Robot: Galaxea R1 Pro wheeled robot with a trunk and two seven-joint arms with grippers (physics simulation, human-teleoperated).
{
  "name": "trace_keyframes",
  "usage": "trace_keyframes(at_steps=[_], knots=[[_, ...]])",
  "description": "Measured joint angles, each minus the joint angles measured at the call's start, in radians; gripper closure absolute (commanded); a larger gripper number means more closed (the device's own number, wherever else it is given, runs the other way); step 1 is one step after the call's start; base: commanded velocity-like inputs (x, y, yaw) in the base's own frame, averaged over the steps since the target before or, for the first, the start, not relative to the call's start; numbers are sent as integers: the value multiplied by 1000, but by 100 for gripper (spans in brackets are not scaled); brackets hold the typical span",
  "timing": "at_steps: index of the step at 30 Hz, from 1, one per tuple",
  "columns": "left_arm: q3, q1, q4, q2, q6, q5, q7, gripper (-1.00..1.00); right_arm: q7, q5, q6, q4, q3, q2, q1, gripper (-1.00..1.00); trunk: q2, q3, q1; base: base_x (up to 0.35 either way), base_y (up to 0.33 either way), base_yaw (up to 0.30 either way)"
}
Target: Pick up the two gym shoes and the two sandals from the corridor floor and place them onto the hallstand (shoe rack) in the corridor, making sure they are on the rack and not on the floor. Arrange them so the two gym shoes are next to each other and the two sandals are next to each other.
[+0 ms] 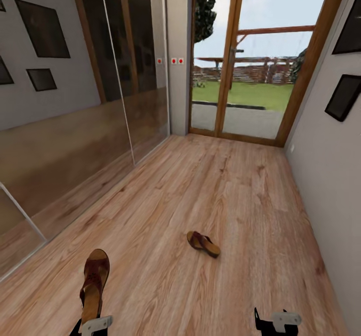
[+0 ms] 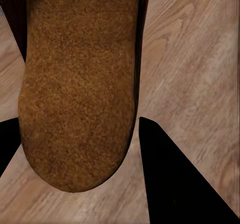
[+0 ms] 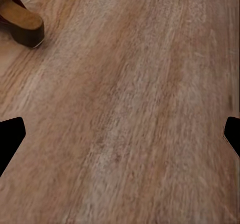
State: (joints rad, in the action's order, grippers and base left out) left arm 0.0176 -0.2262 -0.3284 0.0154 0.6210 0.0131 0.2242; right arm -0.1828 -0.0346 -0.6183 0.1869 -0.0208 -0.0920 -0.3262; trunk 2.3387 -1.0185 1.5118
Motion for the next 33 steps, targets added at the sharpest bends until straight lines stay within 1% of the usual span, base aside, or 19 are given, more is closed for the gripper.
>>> trace_keyframes(at_steps=[5, 9, 33], knots=[[1, 0, 0, 0, 1, 1, 1, 100, -1, 2, 0, 1, 0, 1, 0, -100, 0, 0, 0, 221, -199, 3], [1, 0, -1, 0, 1, 1, 1, 100, -1, 3, 0, 1, -1, 2, 0, -100, 0, 0, 0, 179, -124, 167], [0, 1, -1, 0, 2, -1, 0, 100, -1, 3, 0, 0, 0, 2, 0, -100, 0, 0, 0, 11, -16, 273]])
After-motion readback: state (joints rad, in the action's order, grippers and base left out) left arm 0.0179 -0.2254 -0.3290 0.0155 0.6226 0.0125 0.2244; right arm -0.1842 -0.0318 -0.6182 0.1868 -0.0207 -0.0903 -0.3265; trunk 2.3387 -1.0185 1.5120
